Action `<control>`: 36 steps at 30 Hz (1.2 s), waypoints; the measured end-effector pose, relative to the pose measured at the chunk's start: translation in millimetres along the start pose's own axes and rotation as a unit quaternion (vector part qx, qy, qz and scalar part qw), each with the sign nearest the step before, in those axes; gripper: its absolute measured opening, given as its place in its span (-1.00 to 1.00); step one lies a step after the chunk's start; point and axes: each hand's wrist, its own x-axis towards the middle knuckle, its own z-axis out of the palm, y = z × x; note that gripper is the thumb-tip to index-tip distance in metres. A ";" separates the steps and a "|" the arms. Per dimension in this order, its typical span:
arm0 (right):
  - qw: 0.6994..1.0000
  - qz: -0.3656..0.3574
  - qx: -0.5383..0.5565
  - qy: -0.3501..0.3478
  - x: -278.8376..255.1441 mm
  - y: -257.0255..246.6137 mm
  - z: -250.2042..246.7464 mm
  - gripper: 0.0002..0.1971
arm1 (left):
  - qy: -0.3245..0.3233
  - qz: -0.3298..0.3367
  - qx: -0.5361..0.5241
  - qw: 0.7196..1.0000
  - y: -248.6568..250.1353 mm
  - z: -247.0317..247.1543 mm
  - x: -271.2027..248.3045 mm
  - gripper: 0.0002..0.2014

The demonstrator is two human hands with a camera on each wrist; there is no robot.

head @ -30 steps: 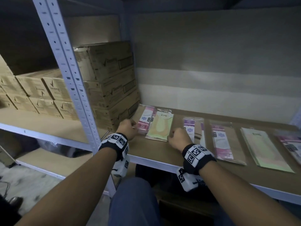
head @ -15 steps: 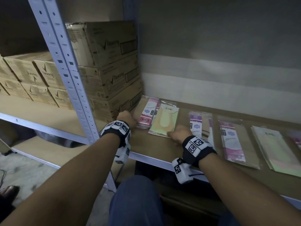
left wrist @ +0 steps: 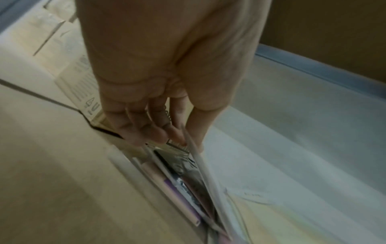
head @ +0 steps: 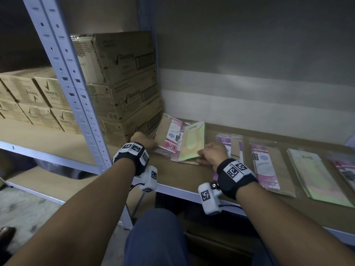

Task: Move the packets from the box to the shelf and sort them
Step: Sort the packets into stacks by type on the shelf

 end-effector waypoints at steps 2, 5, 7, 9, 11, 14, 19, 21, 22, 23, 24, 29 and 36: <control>0.999 0.005 0.047 -0.012 -3.5 1.3 -5.2 -0.81 | -0.003 -0.012 -0.065 0.998 -1.0 -1.6 -1.6 -0.68; 0.995 0.008 0.096 -0.008 -6.2 4.5 -15.4 -0.75 | -0.005 -0.019 -0.144 0.989 -7.0 3.4 9.7 -0.71; 0.994 0.006 0.111 -0.001 -9.2 6.5 -25.9 -0.70 | -0.001 -0.023 -0.185 0.983 -18.5 17.8 38.2 -0.64; 0.991 0.004 0.131 0.001 -13.6 7.8 -40.4 -0.70 | 0.000 -0.023 -0.206 0.978 -21.6 28.0 48.2 -0.60; 0.988 0.001 0.156 -0.002 -17.3 9.6 -56.6 -0.67 | -0.021 -0.033 -0.240 0.970 -20.1 36.3 46.7 -0.64; 0.981 0.000 0.192 -0.009 -22.4 14.0 -83.0 -0.61 | -0.048 -0.025 -0.273 0.961 7.1 34.9 -4.7 -0.70; 0.974 -0.017 0.226 0.006 -32.8 20.8 -130.2 -0.64 | -0.101 -0.010 -0.326 0.940 48.2 56.3 -64.7 -0.91; 0.973 -0.024 0.228 0.012 -37.1 25.0 -148.9 -0.63 | -0.126 -0.005 -0.340 0.932 57.6 73.0 -72.3 -0.93; 0.972 -0.026 0.231 0.014 -38.5 27.9 -159.0 -0.64 | -0.139 -0.003 -0.340 0.930 63.0 81.6 -76.8 -0.93; 0.972 -0.028 0.233 0.019 -40.3 30.7 -169.0 -0.63 | -0.150 -0.003 -0.341 0.928 66.6 89.6 -81.1 -0.93; 0.972 -0.029 0.234 0.026 -41.6 33.4 -179.5 -0.62 | -0.165 -0.003 -0.353 0.921 71.8 96.7 -89.5 -0.95; 0.971 -0.031 0.225 0.080 -48.8 46.7 -228.2 -0.69 | -0.226 -0.009 -0.407 0.885 84.9 138.0 -118.5 -0.95; 0.967 -0.027 0.234 0.097 -61.8 60.1 -266.0 -0.70 | -0.266 -0.012 -0.404 0.875 92.4 177.8 -134.8 -0.86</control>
